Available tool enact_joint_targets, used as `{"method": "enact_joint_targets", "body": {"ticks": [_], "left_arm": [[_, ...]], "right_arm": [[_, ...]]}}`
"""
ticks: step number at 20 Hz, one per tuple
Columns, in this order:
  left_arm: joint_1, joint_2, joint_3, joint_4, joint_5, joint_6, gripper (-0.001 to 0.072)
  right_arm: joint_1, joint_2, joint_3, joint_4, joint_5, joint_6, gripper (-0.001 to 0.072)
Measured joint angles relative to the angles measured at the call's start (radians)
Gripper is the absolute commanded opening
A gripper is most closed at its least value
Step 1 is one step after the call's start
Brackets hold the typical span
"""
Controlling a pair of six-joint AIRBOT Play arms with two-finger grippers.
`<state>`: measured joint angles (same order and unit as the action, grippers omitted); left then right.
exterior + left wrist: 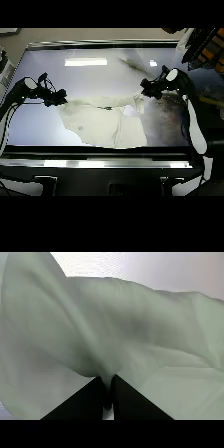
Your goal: Fold the clothes and pants, and hang the long-sleeved shirts on hangers.
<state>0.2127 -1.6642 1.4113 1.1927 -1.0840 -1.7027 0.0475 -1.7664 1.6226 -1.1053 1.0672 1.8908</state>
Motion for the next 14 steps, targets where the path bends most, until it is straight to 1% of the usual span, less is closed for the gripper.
{"method": "enact_joint_targets", "body": {"ticks": [1,2,3,4,5,8,10,12,14], "left_arm": [[0.002,0.006,0.0,0.0,-0.014,0.0,0.0665],[0.006,0.019,0.0,0.0,-0.032,-0.001,0.0713],[0.011,0.041,0.0,0.0,-0.055,-0.001,0.0713],[0.015,0.068,-0.003,0.003,-0.084,-0.002,0.0713],[0.019,0.104,-0.009,0.011,-0.118,-0.002,0.0712],[0.02,0.24,-0.09,0.021,-0.187,-0.031,0.0707],[-0.01,0.338,-0.212,-0.043,-0.201,-0.055,0.0708],[-0.078,0.411,-0.346,-0.137,-0.188,-0.08,0.0708],[-0.191,0.454,-0.475,-0.233,-0.119,-0.121,0.0708]], "right_arm": [[-0.018,0.012,0.0,0.0,0.016,-0.008,0.0066],[-0.036,0.023,0.0,0.0,0.031,-0.016,0.0082],[-0.054,0.036,0.0,-0.001,0.046,-0.026,0.0081],[-0.073,0.05,0.0,0.0,0.066,-0.037,0.0042],[-0.09,0.063,0.0,0.0,0.085,-0.051,0.003],[-0.135,0.097,0.0,-0.003,0.135,-0.093,0.0028],[-0.148,0.108,0.0,-0.009,0.161,-0.11,0.0028],[-0.155,0.114,0.0,-0.008,0.177,-0.119,0.0028],[-0.159,0.116,0.0,-0.009,0.187,-0.122,0.0028]]}}
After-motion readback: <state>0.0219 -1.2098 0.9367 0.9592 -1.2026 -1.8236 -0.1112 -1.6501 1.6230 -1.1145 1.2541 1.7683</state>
